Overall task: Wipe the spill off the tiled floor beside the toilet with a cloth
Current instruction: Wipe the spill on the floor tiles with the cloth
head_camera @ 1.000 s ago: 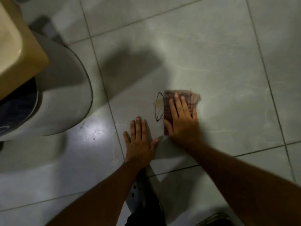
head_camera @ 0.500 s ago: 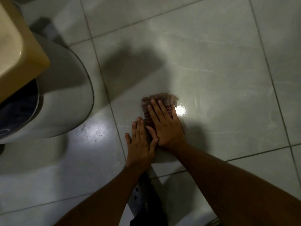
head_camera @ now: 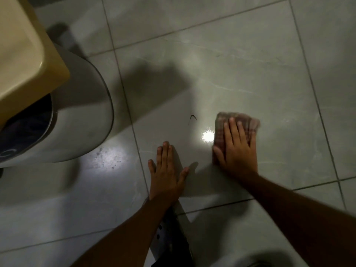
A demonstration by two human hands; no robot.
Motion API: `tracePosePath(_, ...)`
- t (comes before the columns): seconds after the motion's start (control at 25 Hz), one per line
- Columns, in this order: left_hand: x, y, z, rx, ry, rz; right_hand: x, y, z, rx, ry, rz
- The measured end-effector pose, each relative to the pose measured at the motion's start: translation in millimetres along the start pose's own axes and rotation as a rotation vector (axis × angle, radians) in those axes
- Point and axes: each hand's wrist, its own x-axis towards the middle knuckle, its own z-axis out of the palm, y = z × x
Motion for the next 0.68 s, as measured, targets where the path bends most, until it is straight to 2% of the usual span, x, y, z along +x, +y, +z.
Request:
tracePosePath(0.12, 0, -1, 0, -0.001, 0.002, -0.012, 95, -37, -16, 0.010, 0.052, 0.048)
tracePosePath(0.2, 0, -2, 1, 0.001, 0.012, -0.012, 108, -71, -13, 0.025, 0.076, 0.008)
tracePosePath(0.28, 0, -2, 1, -0.019, 0.017, -0.009, 77, -90, 1, 0.067, 0.065, -0.081)
tracePosePath(0.4, 0, -1, 0, -0.032, 0.024, -0.003, -32, -86, 32, 0.099, -0.009, -0.303)
tracePosePath(0.52, -1, -1, 0, -0.062, 0.031, 0.010, -142, -52, 45, 0.066, -0.104, -0.315)
tracePosePath(0.6, -3, -1, 0, -0.065, 0.036, 0.015, -156, -24, 41, 0.052, -0.120, -0.315)
tracePosePath(0.68, -3, 0, 0, -0.058, 0.036, 0.011, -117, -2, 28, 0.059, -0.120, -0.338)
